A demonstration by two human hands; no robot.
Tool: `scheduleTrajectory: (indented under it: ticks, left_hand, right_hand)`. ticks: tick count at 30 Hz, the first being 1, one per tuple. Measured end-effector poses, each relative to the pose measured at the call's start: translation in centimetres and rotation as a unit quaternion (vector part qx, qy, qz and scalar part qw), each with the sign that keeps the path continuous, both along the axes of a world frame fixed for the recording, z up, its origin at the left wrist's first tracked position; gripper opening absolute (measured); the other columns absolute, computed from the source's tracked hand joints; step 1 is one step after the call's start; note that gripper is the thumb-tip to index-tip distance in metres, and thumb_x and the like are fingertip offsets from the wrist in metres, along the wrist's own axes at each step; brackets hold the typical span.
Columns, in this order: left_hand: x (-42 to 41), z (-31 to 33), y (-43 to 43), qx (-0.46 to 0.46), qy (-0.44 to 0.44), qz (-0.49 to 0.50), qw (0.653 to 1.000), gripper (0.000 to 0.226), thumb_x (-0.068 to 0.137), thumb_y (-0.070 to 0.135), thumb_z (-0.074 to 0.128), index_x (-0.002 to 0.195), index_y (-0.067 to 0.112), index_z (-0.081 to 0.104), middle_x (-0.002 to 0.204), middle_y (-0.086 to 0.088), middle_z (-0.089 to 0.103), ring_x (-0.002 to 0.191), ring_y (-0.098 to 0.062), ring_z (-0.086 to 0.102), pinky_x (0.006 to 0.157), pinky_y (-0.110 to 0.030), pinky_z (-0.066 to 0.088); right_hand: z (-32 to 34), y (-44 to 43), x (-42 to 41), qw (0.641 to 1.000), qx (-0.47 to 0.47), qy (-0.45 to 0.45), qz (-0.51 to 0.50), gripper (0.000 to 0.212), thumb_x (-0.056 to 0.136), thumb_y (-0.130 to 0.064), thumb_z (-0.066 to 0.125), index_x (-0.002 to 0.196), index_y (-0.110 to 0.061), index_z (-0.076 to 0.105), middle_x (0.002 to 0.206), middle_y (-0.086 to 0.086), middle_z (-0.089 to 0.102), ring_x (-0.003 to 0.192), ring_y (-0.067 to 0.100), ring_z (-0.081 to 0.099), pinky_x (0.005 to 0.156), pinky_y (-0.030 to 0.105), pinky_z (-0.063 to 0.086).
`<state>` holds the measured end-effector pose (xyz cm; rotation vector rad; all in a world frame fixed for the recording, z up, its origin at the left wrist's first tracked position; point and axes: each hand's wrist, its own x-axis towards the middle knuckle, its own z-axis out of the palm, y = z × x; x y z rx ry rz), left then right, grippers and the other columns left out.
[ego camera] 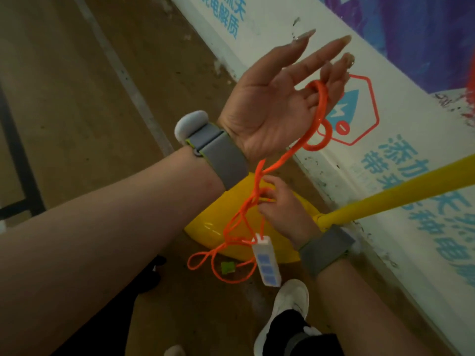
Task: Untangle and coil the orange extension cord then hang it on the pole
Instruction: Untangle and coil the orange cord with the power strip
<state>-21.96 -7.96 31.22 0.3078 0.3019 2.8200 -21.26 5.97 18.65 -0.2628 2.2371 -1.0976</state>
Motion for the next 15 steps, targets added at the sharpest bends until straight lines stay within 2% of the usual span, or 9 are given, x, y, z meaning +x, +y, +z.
scheduleTrajectory:
  ticks: [2, 4, 7, 9, 10, 12, 13, 14, 15]
  left_hand:
    - [-0.2, 0.2, 0.4, 0.015, -0.026, 0.023, 0.999, 0.046, 0.085, 0.018, 0.051, 0.126, 0.0, 0.041, 0.104, -0.018, 0.051, 0.093, -0.021, 0.05, 0.098, -0.029, 0.038]
    - [-0.1, 0.4, 0.7, 0.009, -0.053, 0.047, 0.997, 0.042, 0.088, 0.02, 0.048, 0.125, 0.0, 0.043, 0.106, -0.02, 0.05, 0.096, -0.023, 0.05, 0.102, -0.03, 0.035]
    - [-0.7, 0.3, 0.2, -0.057, -0.091, 0.091, 0.99, 0.03, 0.092, 0.016, 0.044, 0.12, 0.003, 0.047, 0.103, -0.016, 0.05, 0.105, -0.029, 0.049, 0.106, -0.034, 0.034]
    - [-1.3, 0.0, -0.3, -0.18, -0.126, 0.135, 0.966, 0.018, 0.094, 0.016, 0.046, 0.107, 0.005, 0.052, 0.092, -0.014, 0.052, 0.103, -0.029, 0.049, 0.105, -0.038, 0.037]
    - [-1.6, 0.0, -0.3, -0.248, -0.136, 0.147, 0.948, 0.022, 0.09, 0.018, 0.053, 0.108, 0.005, 0.051, 0.088, -0.013, 0.053, 0.098, -0.029, 0.051, 0.101, -0.04, 0.04]
    - [-2.0, -1.3, -0.7, -0.437, -0.148, 0.179, 0.869, 0.072, 0.077, 0.036, 0.065, 0.137, 0.012, 0.034, 0.089, -0.012, 0.06, 0.086, -0.027, 0.058, 0.086, -0.042, 0.04]
    - [-1.9, -1.9, -0.7, -0.543, -0.129, 0.173, 0.812, 0.088, 0.077, 0.047, 0.064, 0.148, 0.021, 0.017, 0.103, -0.014, 0.063, 0.094, -0.03, 0.059, 0.084, -0.039, 0.035]
    - [-1.5, -2.7, -0.6, -0.64, -0.101, 0.153, 0.747, 0.088, 0.085, 0.053, 0.056, 0.151, 0.025, 0.005, 0.129, -0.014, 0.055, 0.112, -0.031, 0.055, 0.086, -0.036, 0.032]
    - [-1.1, -3.8, -0.5, -0.724, -0.069, 0.134, 0.673, 0.081, 0.092, 0.054, 0.046, 0.152, 0.022, 0.002, 0.145, -0.012, 0.041, 0.126, -0.031, 0.045, 0.089, -0.035, 0.031]
  right_hand:
    - [-0.5, -0.7, 1.2, 0.999, 0.043, 0.025, 0.01, 0.034, 0.087, -0.021, 0.064, 0.116, -0.023, 0.046, 0.094, 0.002, 0.06, 0.089, 0.019, 0.059, 0.082, 0.034, 0.048]
    - [-0.9, -1.2, 1.8, 0.998, 0.043, 0.041, -0.02, 0.007, 0.093, -0.025, 0.057, 0.095, -0.022, 0.051, 0.085, 0.0, 0.061, 0.088, 0.02, 0.063, 0.084, 0.039, 0.051]
    - [-0.4, -1.1, 1.7, 0.998, 0.002, -0.003, -0.06, 0.024, 0.101, -0.024, 0.041, 0.082, -0.02, 0.055, 0.072, 0.003, 0.065, 0.079, 0.021, 0.068, 0.083, 0.049, 0.054]
    - [1.1, -0.5, 1.5, 0.998, -0.015, -0.011, -0.055, 0.028, 0.102, -0.027, 0.035, 0.089, -0.018, 0.058, 0.069, 0.006, 0.065, 0.072, 0.019, 0.067, 0.078, 0.043, 0.056]
    - [1.9, -0.1, 1.2, 0.998, -0.03, -0.014, -0.058, 0.029, 0.103, -0.027, 0.033, 0.095, -0.017, 0.059, 0.069, 0.008, 0.064, 0.07, 0.019, 0.067, 0.073, 0.037, 0.057]
    - [3.3, 0.6, 1.1, 0.992, -0.077, -0.042, -0.086, 0.033, 0.103, -0.027, 0.03, 0.101, -0.01, 0.059, 0.066, 0.01, 0.064, 0.064, 0.018, 0.066, 0.062, 0.027, 0.056]
    - [3.9, 1.0, 1.1, 0.986, -0.108, -0.064, -0.114, 0.034, 0.103, -0.026, 0.03, 0.1, -0.008, 0.059, 0.064, 0.01, 0.064, 0.061, 0.019, 0.066, 0.059, 0.025, 0.056]
    - [4.4, 1.2, 1.0, 0.976, -0.14, -0.084, -0.144, 0.036, 0.103, -0.026, 0.03, 0.097, -0.006, 0.06, 0.061, 0.009, 0.064, 0.059, 0.019, 0.067, 0.058, 0.027, 0.055]
    - [5.1, 1.4, 0.9, 0.965, -0.17, -0.102, -0.174, 0.037, 0.103, -0.027, 0.03, 0.093, -0.006, 0.06, 0.059, 0.008, 0.065, 0.058, 0.019, 0.067, 0.059, 0.028, 0.055]
